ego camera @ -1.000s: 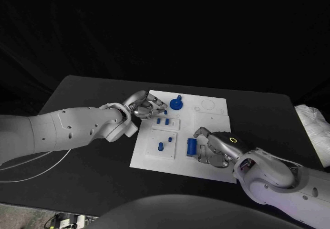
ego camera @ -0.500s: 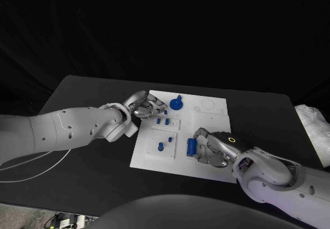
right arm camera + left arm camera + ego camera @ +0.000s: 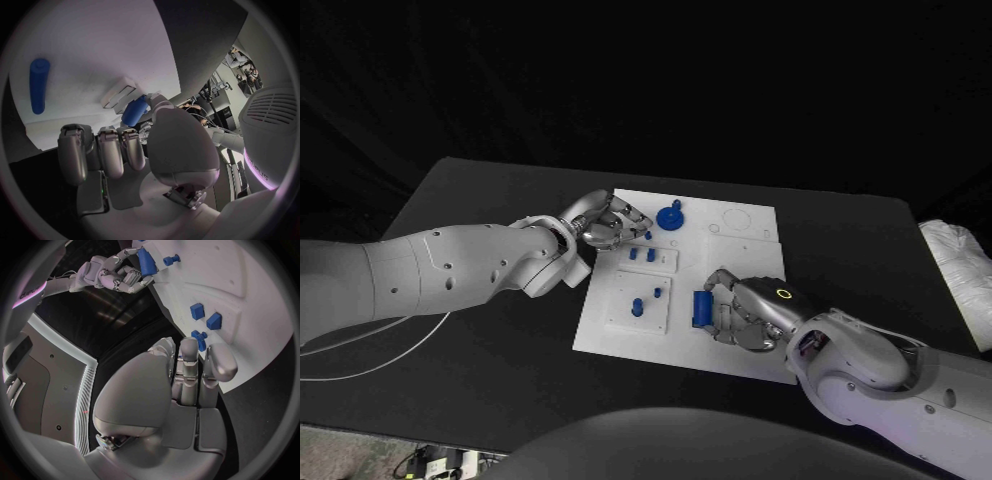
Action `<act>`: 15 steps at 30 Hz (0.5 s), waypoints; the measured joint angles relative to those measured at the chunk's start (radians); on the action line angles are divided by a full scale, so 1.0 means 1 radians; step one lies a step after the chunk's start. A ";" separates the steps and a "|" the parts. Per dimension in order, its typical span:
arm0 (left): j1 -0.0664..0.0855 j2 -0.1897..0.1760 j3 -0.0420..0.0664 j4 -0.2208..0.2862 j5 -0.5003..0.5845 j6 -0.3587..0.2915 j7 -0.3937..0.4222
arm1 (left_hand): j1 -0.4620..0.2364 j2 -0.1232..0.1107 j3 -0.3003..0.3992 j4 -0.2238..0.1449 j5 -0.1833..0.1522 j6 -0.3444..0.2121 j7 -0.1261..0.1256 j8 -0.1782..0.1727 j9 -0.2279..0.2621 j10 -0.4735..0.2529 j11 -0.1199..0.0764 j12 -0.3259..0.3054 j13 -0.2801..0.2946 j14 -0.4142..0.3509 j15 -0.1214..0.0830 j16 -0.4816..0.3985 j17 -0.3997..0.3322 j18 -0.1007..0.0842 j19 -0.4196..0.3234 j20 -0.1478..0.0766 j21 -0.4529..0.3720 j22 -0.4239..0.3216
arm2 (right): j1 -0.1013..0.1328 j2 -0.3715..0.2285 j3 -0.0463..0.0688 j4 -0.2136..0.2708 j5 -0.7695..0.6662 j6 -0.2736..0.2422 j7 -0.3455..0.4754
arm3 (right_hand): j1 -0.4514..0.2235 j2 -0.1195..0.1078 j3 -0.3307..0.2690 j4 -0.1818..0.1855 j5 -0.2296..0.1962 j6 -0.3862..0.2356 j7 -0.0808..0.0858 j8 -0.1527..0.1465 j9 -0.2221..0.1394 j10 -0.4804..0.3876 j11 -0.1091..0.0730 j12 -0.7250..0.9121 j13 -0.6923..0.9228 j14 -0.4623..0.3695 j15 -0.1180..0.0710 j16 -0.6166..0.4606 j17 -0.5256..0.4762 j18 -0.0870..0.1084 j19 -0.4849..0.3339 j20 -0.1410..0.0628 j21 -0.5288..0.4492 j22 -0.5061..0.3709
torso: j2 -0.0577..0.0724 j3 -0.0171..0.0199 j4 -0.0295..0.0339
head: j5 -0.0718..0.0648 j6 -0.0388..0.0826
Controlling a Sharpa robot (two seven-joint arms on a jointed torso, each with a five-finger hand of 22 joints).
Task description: Assemble the parts on the task board
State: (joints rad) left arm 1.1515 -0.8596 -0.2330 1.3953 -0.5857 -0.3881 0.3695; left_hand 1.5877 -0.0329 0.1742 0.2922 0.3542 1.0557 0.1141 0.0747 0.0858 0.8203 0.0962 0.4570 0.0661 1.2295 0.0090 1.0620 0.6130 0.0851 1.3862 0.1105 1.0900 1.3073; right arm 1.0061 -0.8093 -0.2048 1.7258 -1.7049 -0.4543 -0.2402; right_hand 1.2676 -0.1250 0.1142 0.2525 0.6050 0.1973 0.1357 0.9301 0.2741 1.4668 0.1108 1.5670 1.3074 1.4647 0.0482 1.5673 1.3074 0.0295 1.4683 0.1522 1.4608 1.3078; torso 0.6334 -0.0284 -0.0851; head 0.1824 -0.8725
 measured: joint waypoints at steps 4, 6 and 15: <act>0.000 0.000 0.000 0.000 0.000 0.001 0.000 | 0.000 0.000 0.000 0.000 0.000 0.000 0.000 0.000 0.000 0.000 0.000 0.000 0.000 0.000 0.000 0.000 0.000 0.000 0.000 0.000 0.000 0.000 | -0.001 0.000 0.000 -0.001 0.003 -0.008 0.008 | 0.003 0.003 0.010 -0.010 0.040 0.024 0.002 0.018 0.005 0.000 0.000 0.000 0.000 0.000 0.000 0.000 0.000 0.000 0.000 0.000 0.000 0.000 | 0.000 -0.0005 -0.0006 | 0.000 0.000; 0.000 0.001 0.000 -0.001 0.000 0.001 0.000 | 0.000 0.000 0.000 0.000 0.000 0.000 0.000 0.000 0.000 0.000 0.000 0.000 0.000 0.000 0.000 0.000 0.000 0.000 0.000 0.000 0.000 0.000 | -0.002 0.000 0.000 -0.002 0.006 -0.014 0.013 | 0.004 0.004 0.018 -0.012 0.057 0.039 0.004 0.026 0.006 0.000 0.000 0.000 0.000 0.000 0.000 0.000 0.000 0.000 0.000 0.000 0.003 0.000 | 0.000 -0.0005 -0.0006 | 0.001 0.000; 0.000 0.001 0.000 -0.003 0.000 0.002 0.000 | -0.005 0.005 0.005 0.000 0.000 0.000 0.000 0.000 0.000 0.000 0.000 0.000 0.000 0.004 0.004 0.000 0.000 0.000 0.000 0.000 0.000 0.000 | -0.002 -0.006 0.000 -0.007 0.034 -0.068 0.043 | 0.005 0.008 0.043 -0.012 0.090 0.079 0.021 0.031 0.006 0.000 -0.007 0.000 0.000 0.000 -0.008 0.000 0.000 0.000 -0.004 -0.004 0.017 0.000 | 0.000 -0.0001 0.0000 | 0.002 0.000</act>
State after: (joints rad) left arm 1.1514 -0.8582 -0.2326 1.3923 -0.5857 -0.3860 0.3694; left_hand 1.5824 -0.0275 0.1796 0.2924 0.3542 1.0557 0.1140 0.0747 0.0858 0.8203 0.0962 0.4570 0.0661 1.2333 0.0127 1.0620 0.6131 0.0850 1.3862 0.1105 1.0900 1.3073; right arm 1.0037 -0.8153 -0.2049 1.7185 -1.6704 -0.5226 -0.1971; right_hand 1.2725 -0.1169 0.1567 0.2403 0.6955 0.2761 0.1567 0.9607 0.2801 1.4667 0.1035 1.5670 1.3073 1.4648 0.0405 1.5673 1.3073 0.0296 1.4644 0.1483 1.4773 1.3077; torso 0.6331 -0.0285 -0.0851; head 0.1842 -0.8725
